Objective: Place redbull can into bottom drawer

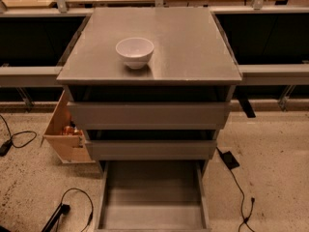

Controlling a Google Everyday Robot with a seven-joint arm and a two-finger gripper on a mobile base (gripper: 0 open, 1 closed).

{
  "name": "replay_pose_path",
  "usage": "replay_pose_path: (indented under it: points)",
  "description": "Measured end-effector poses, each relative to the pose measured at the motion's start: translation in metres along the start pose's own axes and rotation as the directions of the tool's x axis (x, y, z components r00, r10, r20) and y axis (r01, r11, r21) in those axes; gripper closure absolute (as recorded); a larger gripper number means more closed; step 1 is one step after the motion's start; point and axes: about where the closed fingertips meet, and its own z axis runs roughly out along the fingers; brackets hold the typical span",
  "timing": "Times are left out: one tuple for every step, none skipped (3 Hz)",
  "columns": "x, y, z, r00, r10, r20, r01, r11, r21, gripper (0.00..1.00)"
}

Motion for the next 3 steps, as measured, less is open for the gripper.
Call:
replay_pose_path:
  points:
    - [-0.062, 0.018, -0.095, 0.994, -0.003, 0.109, 0.000, 0.9994, 0.034, 1.00]
    - [-0.040, 0.053, -0.143, 0.997, 0.007, 0.073, -0.008, 0.9999, 0.012, 1.00]
    - [0.014, 0.039, -0.164, 1.000, 0.020, -0.016, -0.019, 0.9986, 0.050, 1.00]
